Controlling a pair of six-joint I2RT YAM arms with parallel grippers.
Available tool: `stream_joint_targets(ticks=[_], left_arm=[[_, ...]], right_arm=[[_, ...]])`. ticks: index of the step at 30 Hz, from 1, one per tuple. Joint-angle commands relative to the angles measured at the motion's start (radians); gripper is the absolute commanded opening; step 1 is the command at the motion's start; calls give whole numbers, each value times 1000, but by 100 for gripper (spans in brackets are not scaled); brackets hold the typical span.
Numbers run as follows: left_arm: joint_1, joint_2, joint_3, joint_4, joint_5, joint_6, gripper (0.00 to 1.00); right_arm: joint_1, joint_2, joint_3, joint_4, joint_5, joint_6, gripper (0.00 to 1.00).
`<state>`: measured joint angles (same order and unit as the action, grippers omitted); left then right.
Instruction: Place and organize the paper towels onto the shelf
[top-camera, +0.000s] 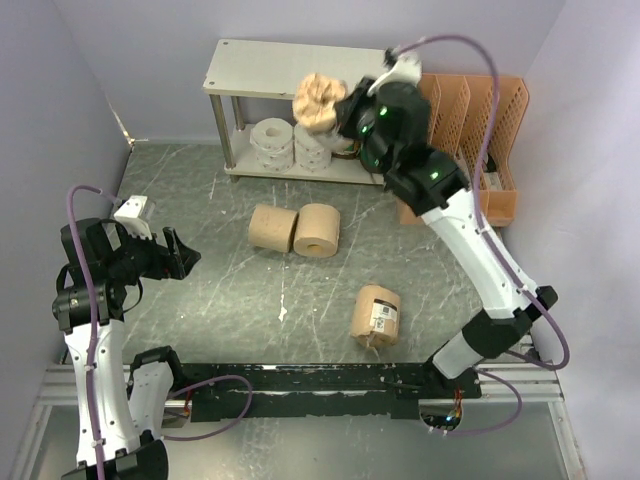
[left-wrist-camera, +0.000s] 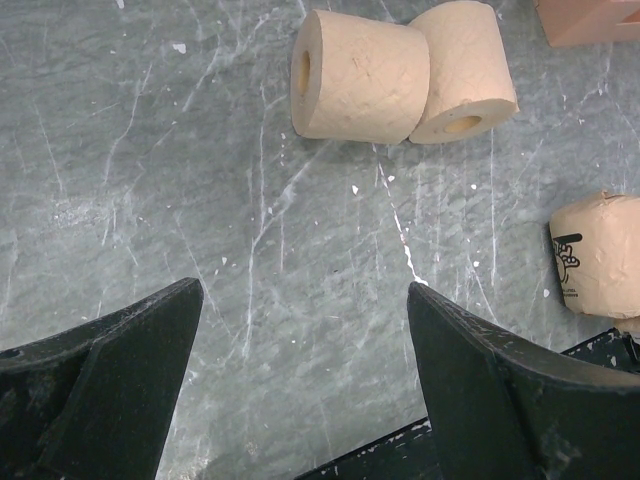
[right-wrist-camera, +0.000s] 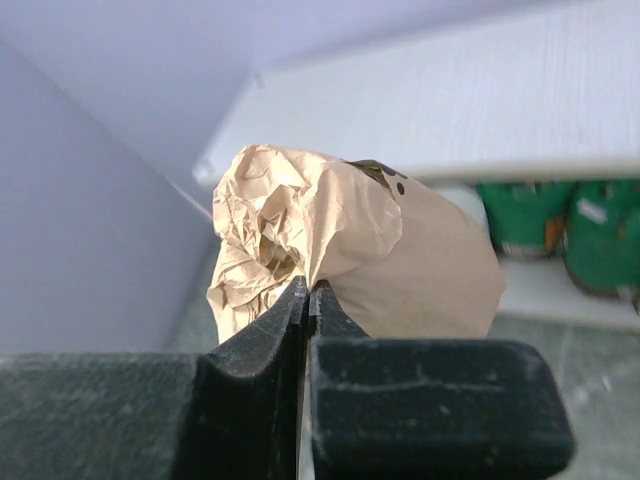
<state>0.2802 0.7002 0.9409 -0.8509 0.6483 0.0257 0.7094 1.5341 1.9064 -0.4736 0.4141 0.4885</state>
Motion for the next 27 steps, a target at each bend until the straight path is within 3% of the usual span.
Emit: stream_joint_targets(ticks=[1,6,11,19,27], left_arm=[[11,-4,-5,5,21,5,95],[11,-4,-6,5,20,5,95],[10,6,-7,6,17,3,95],[13,25,-7,7,10,-1,95],[20,52,-7,6,16,2,95]], right_arm=[[-107,70,268,9,-154,20,0],[-318,217,502,28,-332,129,0],[-552,373,491,259,-665,417,0],[-598,684,626,582,-813,685,0],[-625,690,545,659,-781,722,0]])
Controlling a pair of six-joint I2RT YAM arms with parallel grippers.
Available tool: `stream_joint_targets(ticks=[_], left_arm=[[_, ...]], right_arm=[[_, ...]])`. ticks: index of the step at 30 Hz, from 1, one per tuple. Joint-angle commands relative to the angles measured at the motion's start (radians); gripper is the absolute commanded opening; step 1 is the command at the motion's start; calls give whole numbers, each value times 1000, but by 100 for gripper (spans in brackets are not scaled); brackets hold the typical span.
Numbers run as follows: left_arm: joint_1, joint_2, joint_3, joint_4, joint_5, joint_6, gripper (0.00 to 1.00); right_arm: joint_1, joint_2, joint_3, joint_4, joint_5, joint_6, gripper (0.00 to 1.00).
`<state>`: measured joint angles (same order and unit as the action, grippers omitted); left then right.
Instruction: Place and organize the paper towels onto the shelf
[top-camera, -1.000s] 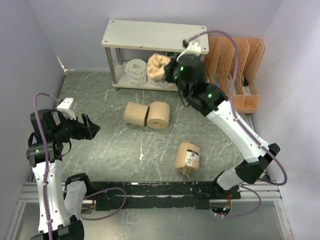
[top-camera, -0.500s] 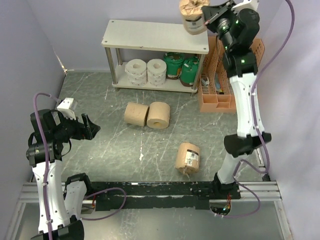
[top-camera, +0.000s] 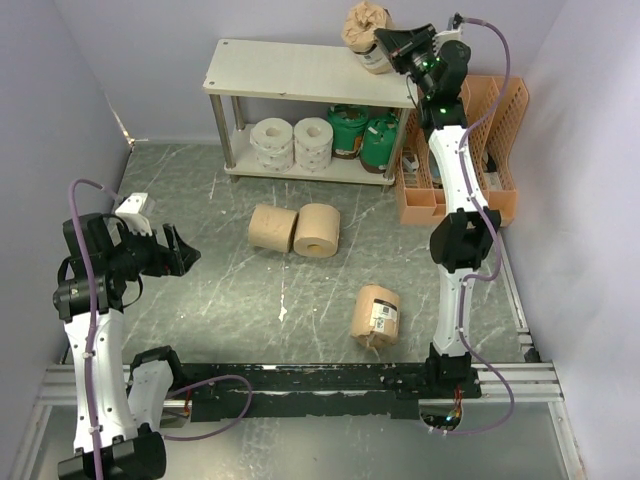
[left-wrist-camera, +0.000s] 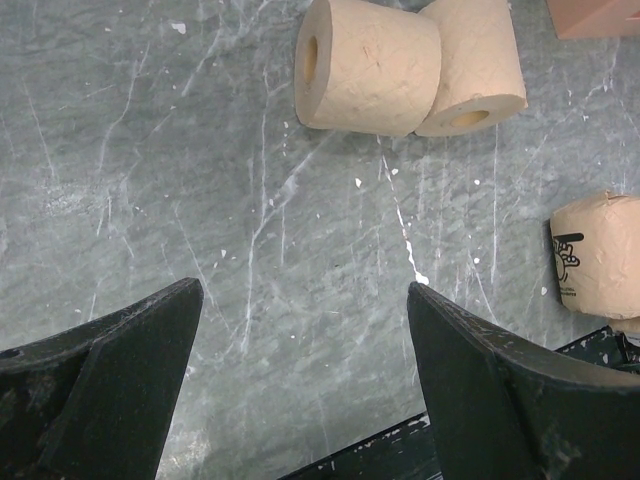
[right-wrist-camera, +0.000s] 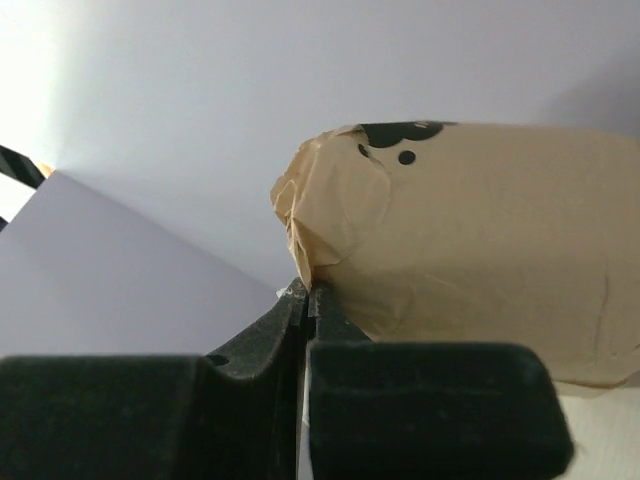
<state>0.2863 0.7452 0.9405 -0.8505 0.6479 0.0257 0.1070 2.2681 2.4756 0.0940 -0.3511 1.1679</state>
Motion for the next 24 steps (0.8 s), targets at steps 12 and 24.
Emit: stream_joint_targets(ticks=[12,24], left_arm=[[22,11,-6,5,16,2,95],[24,12,-6,4,18,3,95]], right_arm=[[-65,-161,-112,66,17,39,0],[-72,-352,-340,-3,56,-224,100]])
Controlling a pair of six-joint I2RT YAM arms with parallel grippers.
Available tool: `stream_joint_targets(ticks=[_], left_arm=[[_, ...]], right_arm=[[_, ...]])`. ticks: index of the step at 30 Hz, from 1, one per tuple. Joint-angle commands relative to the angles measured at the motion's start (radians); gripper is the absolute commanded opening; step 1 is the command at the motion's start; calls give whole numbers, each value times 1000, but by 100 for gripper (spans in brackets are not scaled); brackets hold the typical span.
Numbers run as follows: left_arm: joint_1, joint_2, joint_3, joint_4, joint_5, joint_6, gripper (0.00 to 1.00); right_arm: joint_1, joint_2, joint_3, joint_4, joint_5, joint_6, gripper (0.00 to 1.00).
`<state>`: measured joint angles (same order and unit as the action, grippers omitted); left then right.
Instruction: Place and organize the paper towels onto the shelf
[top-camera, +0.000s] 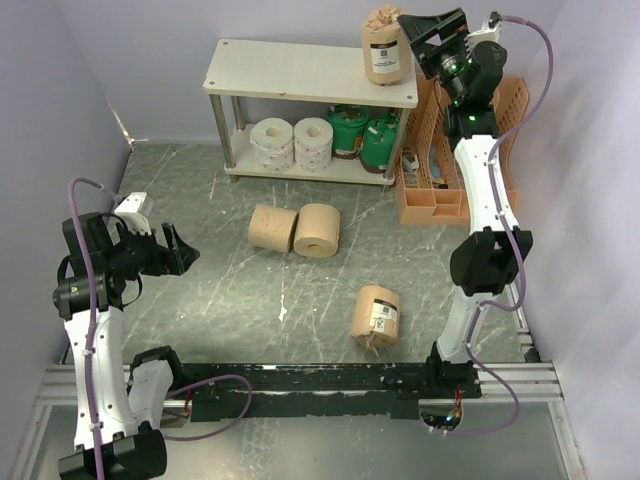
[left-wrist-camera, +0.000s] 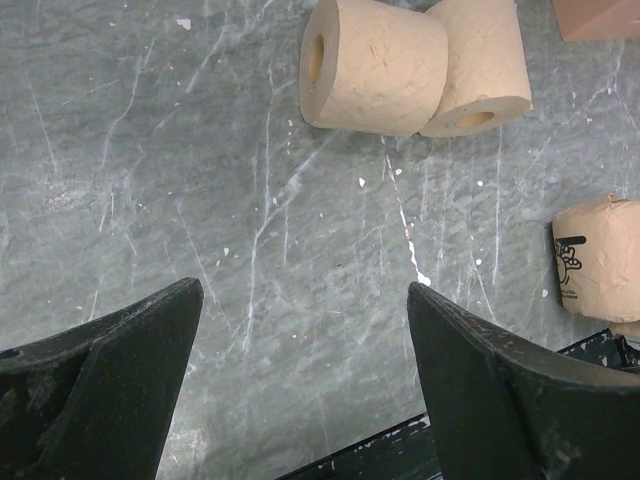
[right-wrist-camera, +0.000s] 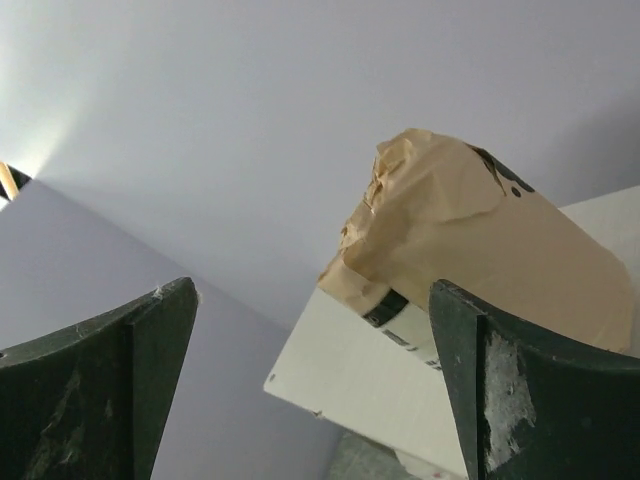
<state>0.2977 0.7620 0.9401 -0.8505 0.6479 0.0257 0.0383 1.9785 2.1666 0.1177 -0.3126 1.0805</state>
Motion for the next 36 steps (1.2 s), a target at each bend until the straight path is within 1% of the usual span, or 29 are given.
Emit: stream_joint_targets(ticks=[1,4,6,8,9,10,11,12,13,14,15,17,18,19,22,25,28,36], left_arm=[[12,-3,-6,4,18,3,95],[13,-5,-6,4,16,2,95],[13,-5,-6,4,16,2,95],[14,-6,-6,5,14,1,95],[15,-6,-6,5,14,1,95],[15,-6,-6,4,13,2,95],[17,-7,-5,6,12,0,95],[18,-8,-5,5,11,0,95],[20,-8,-5,5,12,0,95],[19,-6,-5,5,14,2,95],[21,-3,-5,5,15,2,95],[21,3,-5,4,15,2,95],[20,5,-5,5,13,2,95],[21,4,-4,5,12,2,95],[23,-5,-6,6,10,0,95],[23,-9,-6,5,12,0,95],[22,-7,-6,5,12,0,95],[23,-21,-5,5,7,-1,95]], right_arm=[[-3,-76,-36,-44,24,-167,100],[15,-173,-98,-88,54,-271,100],[75,-293,-198,-123,98,-378,100],[221,-421,-319,-189,190,-561,100],[327,-479,-384,-230,272,-658,100],[419,-527,-461,-255,360,-715,100],[496,-570,-560,-266,432,-732,100],[533,-615,-668,-249,479,-706,100],[543,-675,-847,-204,500,-657,100],[544,-715,-982,-136,510,-613,100],[545,-744,-1082,-82,517,-581,100],[551,-748,-1190,-50,508,-567,100],[565,-734,-1212,-61,512,-593,100],[601,-716,-1221,-77,542,-663,100],[700,-637,-1218,-140,686,-842,100],[763,-551,-1187,-223,804,-970,100],[776,-518,-1191,-235,833,-1012,100],[775,-478,-1249,-141,813,-1036,99]])
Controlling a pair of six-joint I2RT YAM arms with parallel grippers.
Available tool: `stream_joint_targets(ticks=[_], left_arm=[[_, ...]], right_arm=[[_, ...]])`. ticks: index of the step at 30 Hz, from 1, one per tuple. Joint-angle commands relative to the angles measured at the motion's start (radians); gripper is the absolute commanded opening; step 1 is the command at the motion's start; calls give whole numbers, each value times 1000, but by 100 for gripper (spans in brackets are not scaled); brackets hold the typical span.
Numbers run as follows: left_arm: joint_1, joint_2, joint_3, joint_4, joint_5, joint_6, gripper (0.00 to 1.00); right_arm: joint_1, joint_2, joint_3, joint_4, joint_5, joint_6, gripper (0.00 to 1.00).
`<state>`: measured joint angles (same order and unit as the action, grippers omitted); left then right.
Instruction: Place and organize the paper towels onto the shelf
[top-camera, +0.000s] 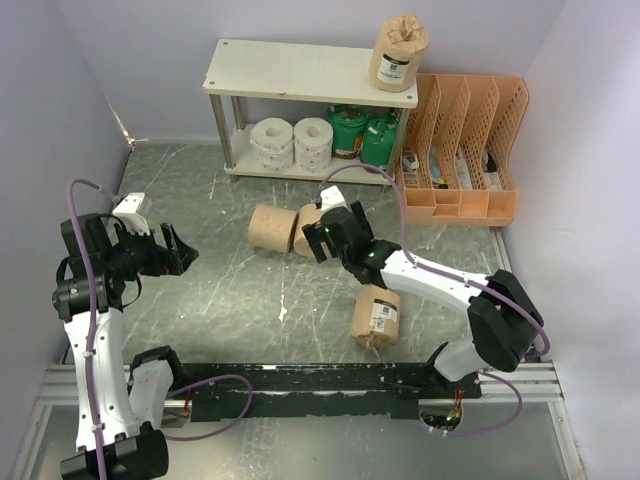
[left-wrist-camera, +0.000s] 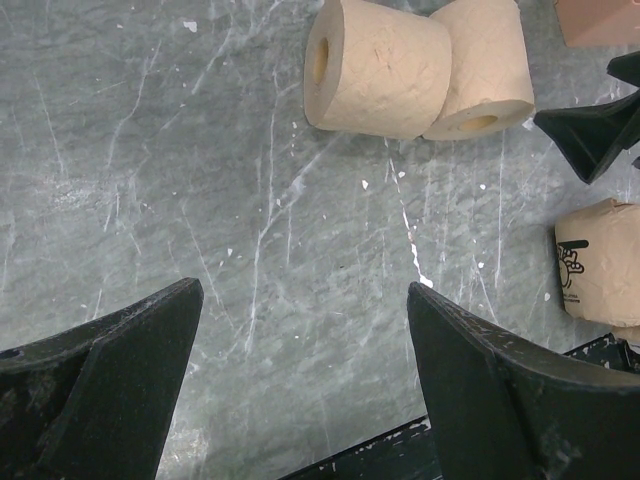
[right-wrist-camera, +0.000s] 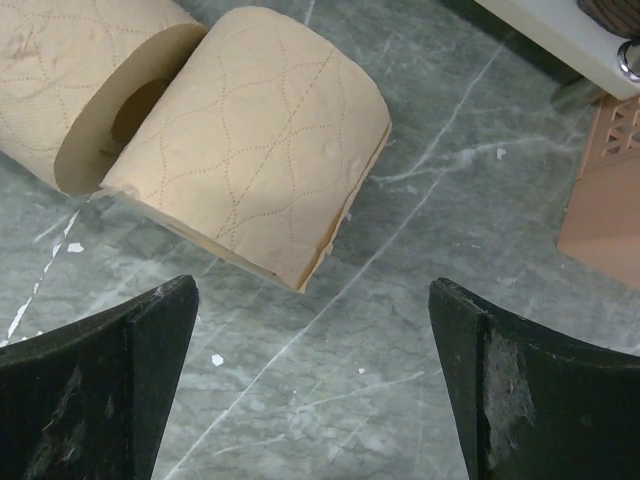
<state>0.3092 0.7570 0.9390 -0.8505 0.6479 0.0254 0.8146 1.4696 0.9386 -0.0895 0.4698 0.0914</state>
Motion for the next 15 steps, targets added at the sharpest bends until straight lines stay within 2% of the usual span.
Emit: stream_joint_targets(ticks=[1,11,13,15], left_arm=[[13,-16,-5,5,8,-1,95],[14,-24,-5,6,7,-2,95],[14,-24,-5,6,7,-1,95],[14,-22,-5,5,9,-1,95]], right_arm=[[-3,44,-25,84,26,-54,99],[-4,172,27,117,-15,-28,97],[-5,191,35,138,-8,-43,89],[-4,212,37,174,-4,-57,71]])
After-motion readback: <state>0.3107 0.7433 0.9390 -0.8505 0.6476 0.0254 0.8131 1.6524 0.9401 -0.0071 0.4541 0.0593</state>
